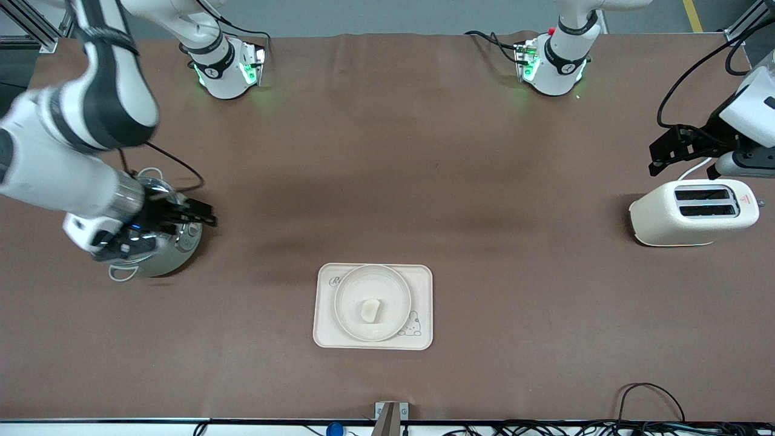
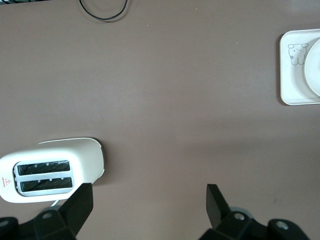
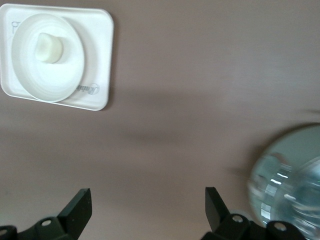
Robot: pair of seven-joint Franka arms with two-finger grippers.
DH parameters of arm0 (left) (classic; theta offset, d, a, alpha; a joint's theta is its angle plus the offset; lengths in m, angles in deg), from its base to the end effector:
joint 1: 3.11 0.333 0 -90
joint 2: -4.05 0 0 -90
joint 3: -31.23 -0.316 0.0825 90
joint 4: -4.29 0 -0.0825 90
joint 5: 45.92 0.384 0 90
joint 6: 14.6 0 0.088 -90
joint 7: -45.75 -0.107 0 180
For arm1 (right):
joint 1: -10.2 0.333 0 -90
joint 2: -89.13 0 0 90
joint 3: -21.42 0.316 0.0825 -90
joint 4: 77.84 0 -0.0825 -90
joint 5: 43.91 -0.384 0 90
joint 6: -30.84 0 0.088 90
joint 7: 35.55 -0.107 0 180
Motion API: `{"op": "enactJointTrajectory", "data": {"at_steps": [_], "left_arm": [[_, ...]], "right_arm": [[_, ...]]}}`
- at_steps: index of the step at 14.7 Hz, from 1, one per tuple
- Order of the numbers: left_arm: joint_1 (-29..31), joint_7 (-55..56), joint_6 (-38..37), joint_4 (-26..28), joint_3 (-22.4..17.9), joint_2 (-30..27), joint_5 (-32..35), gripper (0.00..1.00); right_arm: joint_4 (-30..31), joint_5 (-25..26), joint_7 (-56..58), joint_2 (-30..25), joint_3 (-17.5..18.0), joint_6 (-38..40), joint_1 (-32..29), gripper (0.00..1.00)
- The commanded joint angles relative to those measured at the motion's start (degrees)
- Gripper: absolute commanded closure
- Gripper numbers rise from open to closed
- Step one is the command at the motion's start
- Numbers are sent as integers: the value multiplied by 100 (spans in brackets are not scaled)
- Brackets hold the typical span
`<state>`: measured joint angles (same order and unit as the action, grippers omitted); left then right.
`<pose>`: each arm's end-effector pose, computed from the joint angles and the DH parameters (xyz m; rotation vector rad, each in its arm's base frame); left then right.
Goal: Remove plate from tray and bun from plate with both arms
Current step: 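Reach the right gripper toward the plate rim on the tray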
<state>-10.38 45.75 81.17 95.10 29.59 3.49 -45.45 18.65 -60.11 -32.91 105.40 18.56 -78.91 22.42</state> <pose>0.5590 -0.0542 0.6326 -3.1309 0.1546 -0.1515 0.6249 0.1258 0.4318 -2.8898 -0.1563 0.0958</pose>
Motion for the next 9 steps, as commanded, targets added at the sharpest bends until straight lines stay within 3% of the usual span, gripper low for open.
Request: {"op": "enactJointTrajectory", "data": {"at_steps": [1,5,9], "left_arm": [[42,43,-102,-116,40,39,-3,0],[33,35,-102,-116,40,39,-3,0],[33,43,-111,-116,32,39,-3,0]], "right_arm": [[-270,-689,-255,735,-40,-545,359,0],[-850,-1665,-386,1746,-40,-1345,729,0],[-1464,-1711,-1045,2467,-40,-1769,1037,0]]}}
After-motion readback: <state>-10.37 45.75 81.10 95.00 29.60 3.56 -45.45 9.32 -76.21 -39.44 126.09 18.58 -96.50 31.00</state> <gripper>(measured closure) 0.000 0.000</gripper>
